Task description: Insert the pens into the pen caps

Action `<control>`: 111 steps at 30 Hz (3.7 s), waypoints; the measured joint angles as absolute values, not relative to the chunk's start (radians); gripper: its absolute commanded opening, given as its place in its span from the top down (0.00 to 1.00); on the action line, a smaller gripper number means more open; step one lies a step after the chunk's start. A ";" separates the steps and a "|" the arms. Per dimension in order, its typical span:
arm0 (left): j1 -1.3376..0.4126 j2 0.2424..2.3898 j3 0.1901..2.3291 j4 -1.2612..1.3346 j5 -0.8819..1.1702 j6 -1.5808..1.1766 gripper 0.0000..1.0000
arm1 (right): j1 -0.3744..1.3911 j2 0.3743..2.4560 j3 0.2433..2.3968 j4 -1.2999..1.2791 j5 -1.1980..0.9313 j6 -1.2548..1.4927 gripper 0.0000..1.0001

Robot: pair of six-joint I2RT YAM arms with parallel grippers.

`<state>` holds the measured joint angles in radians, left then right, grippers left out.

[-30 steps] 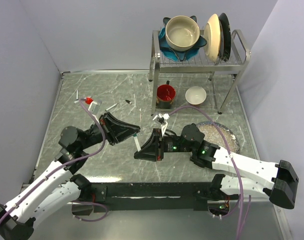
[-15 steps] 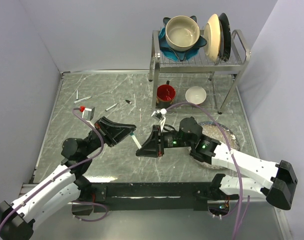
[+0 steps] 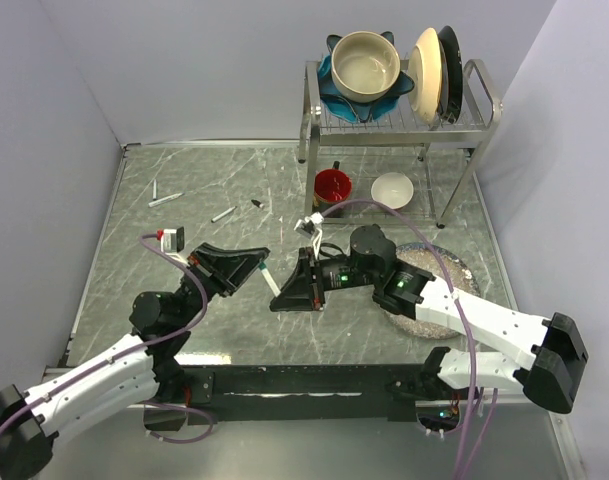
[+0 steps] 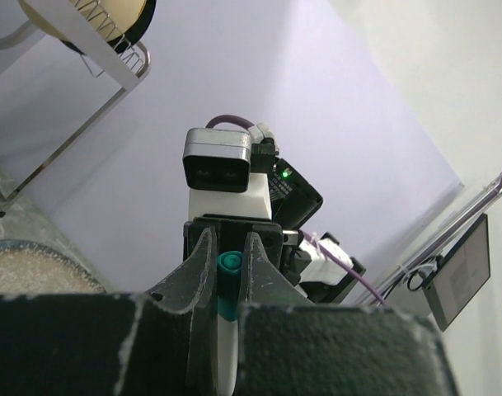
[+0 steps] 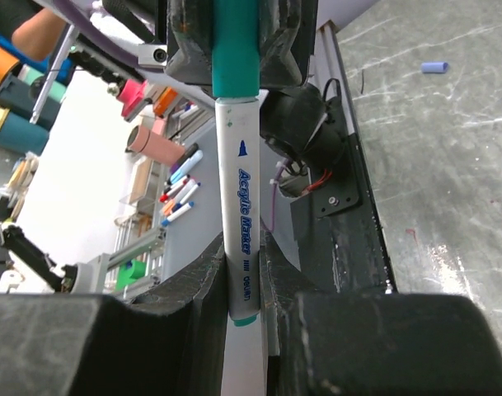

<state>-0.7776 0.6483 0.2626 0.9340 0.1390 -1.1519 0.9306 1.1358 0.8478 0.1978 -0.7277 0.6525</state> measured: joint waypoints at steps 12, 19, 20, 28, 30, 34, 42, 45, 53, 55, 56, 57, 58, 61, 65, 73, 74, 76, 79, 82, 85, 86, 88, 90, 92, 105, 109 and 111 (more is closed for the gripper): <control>-0.897 0.667 0.299 0.903 -0.007 -1.051 0.99 | 0.905 1.135 0.904 0.088 -0.767 0.585 1.00; -0.936 0.620 0.338 0.771 -0.051 -0.979 0.99 | 0.899 1.136 0.955 -0.013 -0.767 0.544 1.00; -0.939 0.615 0.352 0.746 -0.051 -0.968 0.99 | 0.899 1.137 0.965 -0.027 -0.764 0.535 1.00; -0.940 0.610 0.392 0.695 -0.058 -0.919 0.99 | 0.899 1.158 1.034 -0.113 -0.743 0.461 1.00; -0.940 0.611 0.391 0.691 -0.064 -0.913 0.99 | 0.899 1.165 1.034 -0.116 -0.742 0.455 1.00; -0.942 0.625 0.439 0.601 -0.080 -0.892 0.99 | 0.897 1.171 1.034 -0.121 -0.733 0.451 1.00; -0.969 0.727 0.736 0.234 -0.105 -0.778 0.99 | 0.881 1.096 0.965 0.009 -0.672 0.455 0.66; -0.965 0.778 0.798 0.128 -0.072 -0.766 0.99 | 0.868 1.037 0.893 0.073 -0.603 0.461 0.49; -0.744 0.899 0.810 -0.191 0.056 -0.758 0.99 | 0.814 0.809 0.672 0.133 -0.406 0.482 0.16; -0.670 0.936 0.823 -0.244 0.052 -0.751 0.99 | 0.815 0.746 0.623 0.119 -0.388 0.486 0.12; -0.646 0.958 0.828 -0.262 0.043 -0.748 0.99 | 0.815 0.710 0.604 0.103 -0.377 0.490 0.11; -0.628 0.976 0.833 -0.274 0.032 -0.744 0.99 | 0.815 0.689 0.594 0.093 -0.368 0.493 0.11; -0.611 1.003 0.837 -0.285 0.017 -0.743 0.99 | 0.815 0.666 0.586 0.083 -0.356 0.498 0.10; -0.566 1.094 0.841 -0.305 -0.009 -0.736 0.99 | 0.815 0.616 0.573 0.072 -0.325 0.506 0.10; -0.528 1.275 0.889 -0.349 -0.045 -0.706 0.93 | 0.815 0.585 0.570 0.044 -0.292 0.508 0.10; -0.514 1.504 0.986 -0.361 -0.100 -0.675 0.91 | 0.815 0.579 0.567 0.035 -0.281 0.508 0.10; -0.513 1.526 0.988 -0.356 -0.104 -0.675 0.90 | 0.815 0.580 0.567 0.035 -0.281 0.508 0.10; -0.511 1.566 0.991 -0.352 -0.108 -0.676 0.90 | 0.815 0.581 0.564 0.035 -0.281 0.508 0.10; -0.509 1.636 0.994 -0.350 -0.113 -0.677 0.85 | 0.815 0.581 0.564 0.036 -0.281 0.508 0.10; -0.508 1.683 0.994 -0.350 -0.117 -0.679 0.76 | 0.815 0.581 0.564 0.036 -0.281 0.508 0.10; -0.508 1.704 0.994 -0.348 -0.121 -0.685 0.66 | 0.815 0.581 0.563 0.036 -0.281 0.508 0.10; -0.508 1.706 0.994 -0.349 -0.123 -0.688 0.58 | 0.815 0.581 0.563 0.037 -0.282 0.508 0.10; -0.508 1.706 0.994 -0.350 -0.130 -0.694 0.51 | 0.815 0.581 0.562 0.037 -0.282 0.508 0.10; -0.507 1.706 0.994 -0.351 -0.137 -0.698 0.45 | 0.815 0.581 0.561 0.036 -0.282 0.508 0.10; -0.502 1.697 0.998 -0.366 -0.154 -0.699 0.43 | 0.815 0.580 0.559 0.037 -0.282 0.507 0.10; -0.142 1.638 1.283 -0.375 -0.098 -0.611 0.40 | 0.815 0.568 0.548 0.044 -0.297 0.508 0.10; -0.101 1.747 1.413 -0.350 -0.073 -0.525 0.41 | 0.815 0.562 0.548 0.044 -0.299 0.507 0.10; -0.090 1.805 1.456 -0.347 -0.058 -0.472 0.43 | 0.815 0.557 0.548 0.043 -0.299 0.506 0.10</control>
<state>-0.0898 1.8050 1.4555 -0.3470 -0.0582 -0.4721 0.8146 0.5568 0.5484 0.0433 -0.2993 0.5064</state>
